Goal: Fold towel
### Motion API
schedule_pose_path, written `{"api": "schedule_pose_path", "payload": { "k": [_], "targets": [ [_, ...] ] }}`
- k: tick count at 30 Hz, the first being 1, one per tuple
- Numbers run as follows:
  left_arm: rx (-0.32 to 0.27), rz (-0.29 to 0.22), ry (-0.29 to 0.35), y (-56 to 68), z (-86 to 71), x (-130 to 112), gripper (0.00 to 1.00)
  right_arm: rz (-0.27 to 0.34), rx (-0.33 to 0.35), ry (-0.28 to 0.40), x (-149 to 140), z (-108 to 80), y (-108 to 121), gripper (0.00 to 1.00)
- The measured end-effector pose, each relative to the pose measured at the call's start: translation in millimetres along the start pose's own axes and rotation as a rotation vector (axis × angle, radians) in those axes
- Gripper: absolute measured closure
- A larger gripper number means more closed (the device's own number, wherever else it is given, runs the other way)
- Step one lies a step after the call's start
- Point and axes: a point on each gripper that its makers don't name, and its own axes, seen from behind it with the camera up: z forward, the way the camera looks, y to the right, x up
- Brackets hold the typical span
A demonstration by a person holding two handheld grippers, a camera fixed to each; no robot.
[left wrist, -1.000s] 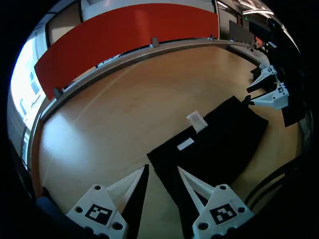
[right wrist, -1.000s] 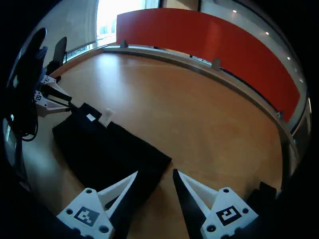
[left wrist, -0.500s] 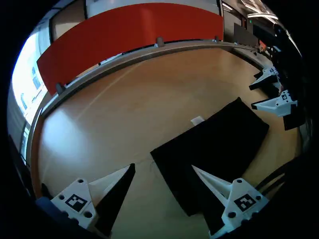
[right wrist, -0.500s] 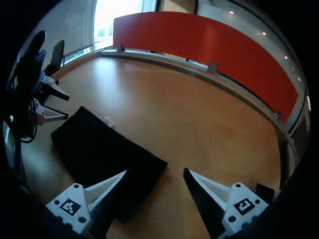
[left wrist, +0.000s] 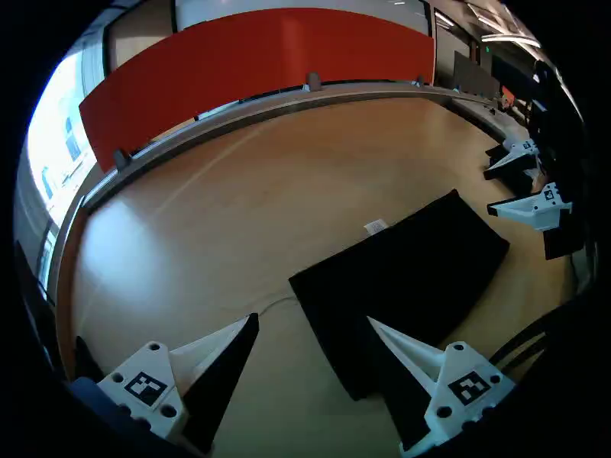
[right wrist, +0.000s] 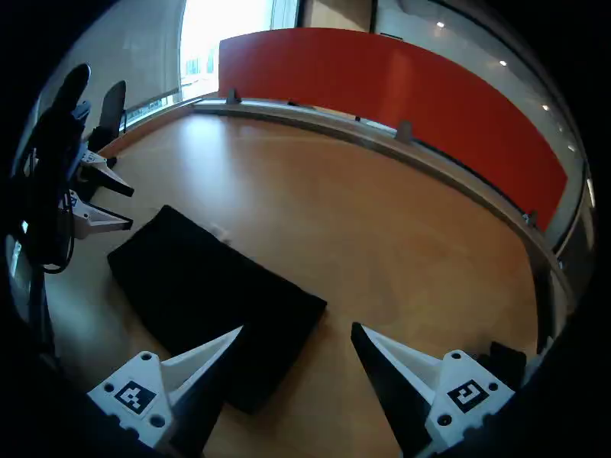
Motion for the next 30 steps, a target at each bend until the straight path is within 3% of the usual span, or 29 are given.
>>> {"api": "schedule_pose_path", "payload": {
  "k": [18,30],
  "targets": [
    [0.024,-0.092,-0.001,4.3,-32.2,-33.7,0.06,-0.005,0.007,0.003,-24.0,-36.9,-20.8,0.00],
    [0.030,-0.107,-0.005,12.3,-47.3,-48.0,0.06,-0.011,0.004,0.005,-33.6,-53.9,-25.7,0.00]
  ]
}}
